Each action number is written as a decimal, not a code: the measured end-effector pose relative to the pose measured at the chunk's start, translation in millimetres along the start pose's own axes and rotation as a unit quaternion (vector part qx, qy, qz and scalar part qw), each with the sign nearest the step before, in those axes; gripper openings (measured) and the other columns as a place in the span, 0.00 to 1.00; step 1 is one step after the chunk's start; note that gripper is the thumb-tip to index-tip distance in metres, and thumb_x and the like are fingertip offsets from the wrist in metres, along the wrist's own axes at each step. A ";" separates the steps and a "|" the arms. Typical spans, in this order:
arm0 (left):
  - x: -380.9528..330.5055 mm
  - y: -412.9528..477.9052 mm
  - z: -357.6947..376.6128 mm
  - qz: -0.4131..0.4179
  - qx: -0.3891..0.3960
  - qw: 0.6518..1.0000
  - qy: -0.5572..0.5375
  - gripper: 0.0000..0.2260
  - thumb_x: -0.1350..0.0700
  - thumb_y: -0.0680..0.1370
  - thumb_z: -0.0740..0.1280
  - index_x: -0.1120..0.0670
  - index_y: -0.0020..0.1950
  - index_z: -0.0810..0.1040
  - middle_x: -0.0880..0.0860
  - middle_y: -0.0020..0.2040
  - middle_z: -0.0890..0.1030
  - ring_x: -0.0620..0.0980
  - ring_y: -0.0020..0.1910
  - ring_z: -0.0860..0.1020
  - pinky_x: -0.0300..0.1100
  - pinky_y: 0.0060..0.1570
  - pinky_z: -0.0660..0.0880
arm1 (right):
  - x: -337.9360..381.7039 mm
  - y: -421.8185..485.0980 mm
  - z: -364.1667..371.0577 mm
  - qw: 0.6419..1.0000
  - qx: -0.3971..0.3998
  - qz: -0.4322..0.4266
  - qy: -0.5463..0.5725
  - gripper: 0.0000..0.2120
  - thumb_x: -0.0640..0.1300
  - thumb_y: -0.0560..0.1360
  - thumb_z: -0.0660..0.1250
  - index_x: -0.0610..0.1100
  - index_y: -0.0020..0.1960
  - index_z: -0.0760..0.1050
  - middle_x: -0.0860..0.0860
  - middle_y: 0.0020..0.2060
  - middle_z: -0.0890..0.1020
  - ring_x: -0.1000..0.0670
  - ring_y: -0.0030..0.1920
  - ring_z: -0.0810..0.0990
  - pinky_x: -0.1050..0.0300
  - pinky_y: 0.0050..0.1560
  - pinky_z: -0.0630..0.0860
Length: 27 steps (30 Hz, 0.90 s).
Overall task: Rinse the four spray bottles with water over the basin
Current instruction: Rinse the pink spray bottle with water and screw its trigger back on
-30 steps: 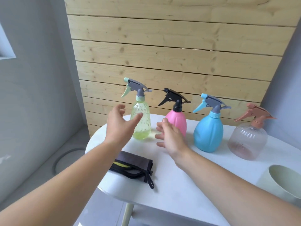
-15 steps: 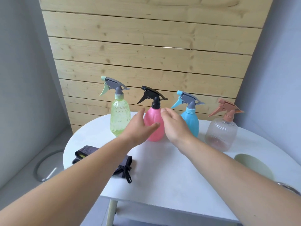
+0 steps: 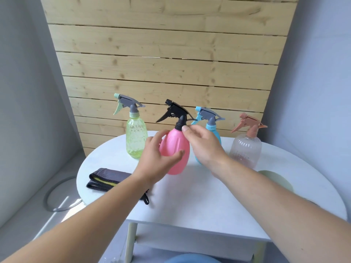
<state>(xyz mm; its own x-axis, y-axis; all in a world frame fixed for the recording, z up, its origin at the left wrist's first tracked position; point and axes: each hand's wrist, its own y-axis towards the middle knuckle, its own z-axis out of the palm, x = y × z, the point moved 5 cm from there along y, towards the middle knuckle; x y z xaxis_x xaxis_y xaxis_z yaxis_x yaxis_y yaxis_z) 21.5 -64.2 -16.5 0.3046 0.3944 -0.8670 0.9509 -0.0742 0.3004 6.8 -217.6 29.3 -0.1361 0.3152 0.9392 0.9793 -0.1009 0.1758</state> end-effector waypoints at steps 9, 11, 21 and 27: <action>-63.2 -112.7 15.3 0.012 0.062 0.998 -0.021 0.32 0.39 0.71 0.69 0.34 0.75 0.63 0.40 0.64 0.68 0.25 0.60 0.70 0.19 0.53 0.66 | 6.9 -84.2 -42.4 0.984 -0.004 0.051 0.173 0.07 0.47 0.75 0.74 0.44 0.49 0.84 0.49 0.44 0.87 0.52 0.45 0.83 0.50 0.54 0.78; -69.9 -135.4 23.1 0.007 0.088 0.996 0.011 0.36 0.37 0.73 0.66 0.39 0.80 0.61 0.42 0.68 0.68 0.35 0.63 0.71 0.30 0.61 0.67 | 5.1 -108.2 -50.4 0.982 -0.005 0.060 0.179 0.06 0.45 0.76 0.72 0.43 0.50 0.84 0.50 0.43 0.87 0.52 0.44 0.83 0.50 0.54 0.79; -80.9 -174.6 23.5 -0.053 0.162 0.974 -0.148 0.26 0.40 0.66 0.74 0.44 0.63 0.81 0.47 0.55 0.86 0.45 0.54 0.83 0.37 0.50 0.80 | 0.8 -158.7 -68.2 0.976 0.004 0.077 0.205 0.09 0.44 0.78 0.69 0.39 0.51 0.84 0.44 0.46 0.85 0.50 0.47 0.81 0.47 0.52 0.76; -66.3 -186.6 36.9 -0.213 0.262 0.894 -0.294 0.41 0.33 0.64 0.76 0.54 0.71 0.74 0.59 0.63 0.83 0.58 0.59 0.83 0.56 0.59 0.79 | -0.1 -166.8 -63.0 0.946 0.006 0.123 0.300 0.09 0.43 0.79 0.68 0.38 0.50 0.84 0.44 0.45 0.86 0.48 0.45 0.82 0.50 0.51 0.79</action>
<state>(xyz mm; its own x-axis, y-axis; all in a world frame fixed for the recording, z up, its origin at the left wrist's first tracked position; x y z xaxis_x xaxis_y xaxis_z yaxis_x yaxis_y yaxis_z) -174.1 -110.3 -29.7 -0.2617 -0.0483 -0.9639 0.8352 -0.5118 -0.2011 -166.0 -260.2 18.5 0.0387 -0.3088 0.9503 0.9936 -0.0892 -0.0694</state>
